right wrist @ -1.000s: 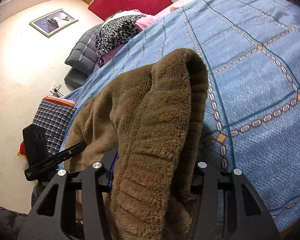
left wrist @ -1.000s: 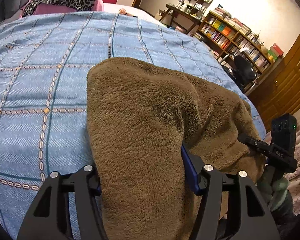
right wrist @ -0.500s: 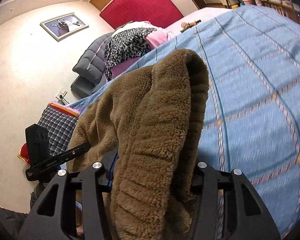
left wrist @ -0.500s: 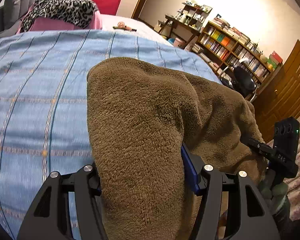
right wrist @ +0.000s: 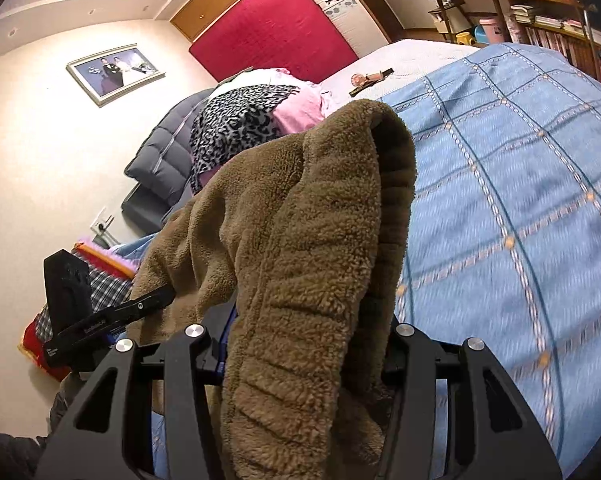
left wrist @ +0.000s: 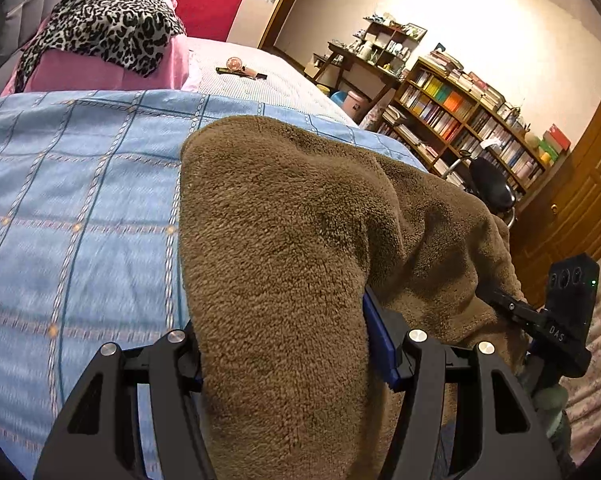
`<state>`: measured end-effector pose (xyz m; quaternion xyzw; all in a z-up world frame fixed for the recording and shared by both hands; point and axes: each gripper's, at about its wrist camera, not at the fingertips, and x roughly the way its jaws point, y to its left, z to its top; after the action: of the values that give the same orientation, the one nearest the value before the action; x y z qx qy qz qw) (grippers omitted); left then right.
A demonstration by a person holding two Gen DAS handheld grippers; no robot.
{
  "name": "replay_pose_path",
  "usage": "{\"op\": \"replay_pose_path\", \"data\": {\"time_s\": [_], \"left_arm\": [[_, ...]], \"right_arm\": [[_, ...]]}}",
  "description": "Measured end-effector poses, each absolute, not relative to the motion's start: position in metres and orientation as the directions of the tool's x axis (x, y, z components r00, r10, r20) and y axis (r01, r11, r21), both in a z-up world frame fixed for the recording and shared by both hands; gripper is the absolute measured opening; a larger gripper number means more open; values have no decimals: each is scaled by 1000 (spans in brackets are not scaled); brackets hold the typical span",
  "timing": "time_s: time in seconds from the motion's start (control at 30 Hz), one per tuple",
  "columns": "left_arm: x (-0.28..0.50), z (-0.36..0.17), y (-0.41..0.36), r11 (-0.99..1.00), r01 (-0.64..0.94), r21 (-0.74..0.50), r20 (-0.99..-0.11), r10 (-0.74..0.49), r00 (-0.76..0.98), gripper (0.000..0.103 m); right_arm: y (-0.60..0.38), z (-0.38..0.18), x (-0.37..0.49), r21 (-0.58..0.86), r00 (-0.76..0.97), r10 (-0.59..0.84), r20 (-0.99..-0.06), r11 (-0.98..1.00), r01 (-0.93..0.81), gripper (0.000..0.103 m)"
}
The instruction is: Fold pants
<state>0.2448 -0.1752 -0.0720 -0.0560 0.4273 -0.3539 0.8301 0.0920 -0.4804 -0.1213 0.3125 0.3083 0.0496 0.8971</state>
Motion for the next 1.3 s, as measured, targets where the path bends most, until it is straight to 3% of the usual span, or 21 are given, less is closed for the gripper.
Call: {"op": "replay_pose_path", "data": {"time_s": [0.33,0.7,0.93,1.0,1.3], "left_arm": [[328,-107,-219,752,498,-432,-683,-633,364,60],[364,-158,-232,778,462,-426,-725,-599,340,61],[368,-170,-236,793,460,-400,-742,-575,344,75],[369,-167,-235,800,454,-392,-748,-564,349,78],[339,-127,-214,838,450,-308,-718,-516,468,78]], "right_arm": [[-522,-153,175,571,784,258,-564,808,145,50],[-539,-204,215,565,746,245,-619,799,207,50],[-544,-216,219,567,738,238,-632,791,231,55],[-545,-213,217,559,739,218,-637,791,248,61],[-519,-164,175,354,784,-45,-619,876,329,64]]}}
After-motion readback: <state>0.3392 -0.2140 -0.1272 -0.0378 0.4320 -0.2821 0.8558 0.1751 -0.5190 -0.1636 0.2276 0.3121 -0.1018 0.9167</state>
